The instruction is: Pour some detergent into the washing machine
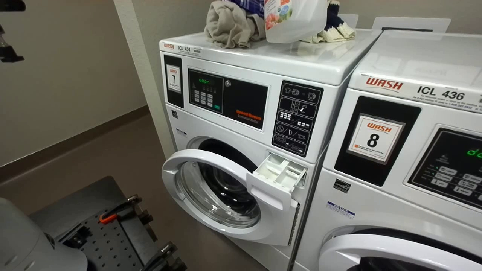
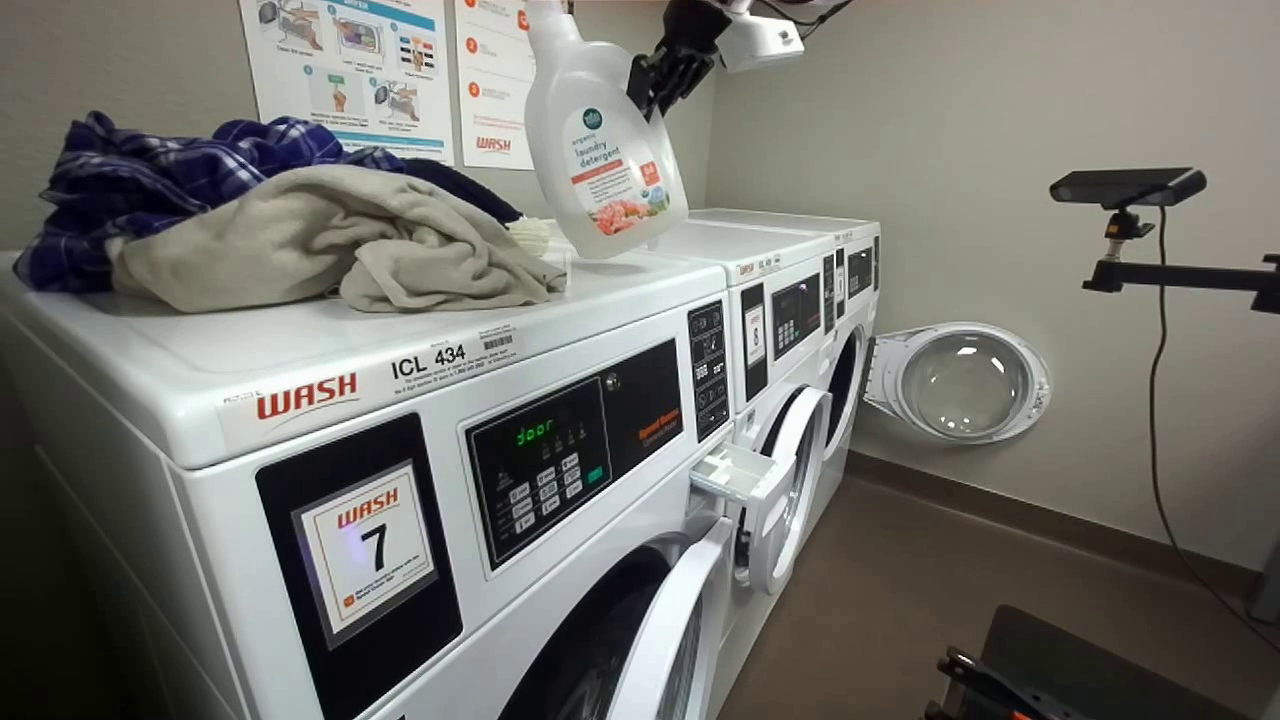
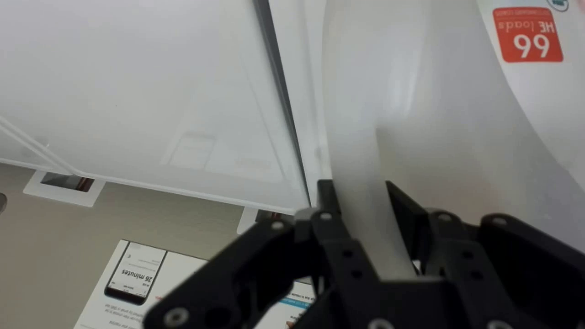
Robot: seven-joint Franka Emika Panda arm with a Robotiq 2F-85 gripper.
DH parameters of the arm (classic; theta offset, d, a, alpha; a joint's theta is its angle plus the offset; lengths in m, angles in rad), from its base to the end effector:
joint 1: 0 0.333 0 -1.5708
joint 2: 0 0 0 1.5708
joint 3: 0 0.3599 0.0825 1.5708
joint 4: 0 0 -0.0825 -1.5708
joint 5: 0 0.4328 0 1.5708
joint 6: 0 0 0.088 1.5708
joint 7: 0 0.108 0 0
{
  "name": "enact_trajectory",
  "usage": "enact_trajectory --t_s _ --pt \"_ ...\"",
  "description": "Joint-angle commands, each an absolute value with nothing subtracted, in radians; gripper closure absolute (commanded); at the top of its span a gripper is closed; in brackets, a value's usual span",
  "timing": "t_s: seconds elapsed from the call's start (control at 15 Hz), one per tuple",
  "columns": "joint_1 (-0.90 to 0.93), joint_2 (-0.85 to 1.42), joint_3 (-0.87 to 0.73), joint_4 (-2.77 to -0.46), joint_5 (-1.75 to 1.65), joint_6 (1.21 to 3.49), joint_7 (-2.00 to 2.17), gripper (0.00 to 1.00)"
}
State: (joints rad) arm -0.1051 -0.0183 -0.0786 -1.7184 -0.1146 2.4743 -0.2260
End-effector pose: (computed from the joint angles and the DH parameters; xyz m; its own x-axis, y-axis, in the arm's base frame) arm 0.6431 -0.1198 0.7046 0.7377 0.1774 0.6514 -0.0017 -0.9643 0.2647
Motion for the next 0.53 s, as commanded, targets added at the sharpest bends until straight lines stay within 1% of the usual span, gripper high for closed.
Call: enact_trajectory --t_s 0.0,0.47 --pt "-0.101 -0.039 -0.088 -1.644 -0.112 2.348 -0.319 0.93" --pt "-0.104 -0.082 -0.105 -1.595 -0.095 2.126 -0.485 0.93"
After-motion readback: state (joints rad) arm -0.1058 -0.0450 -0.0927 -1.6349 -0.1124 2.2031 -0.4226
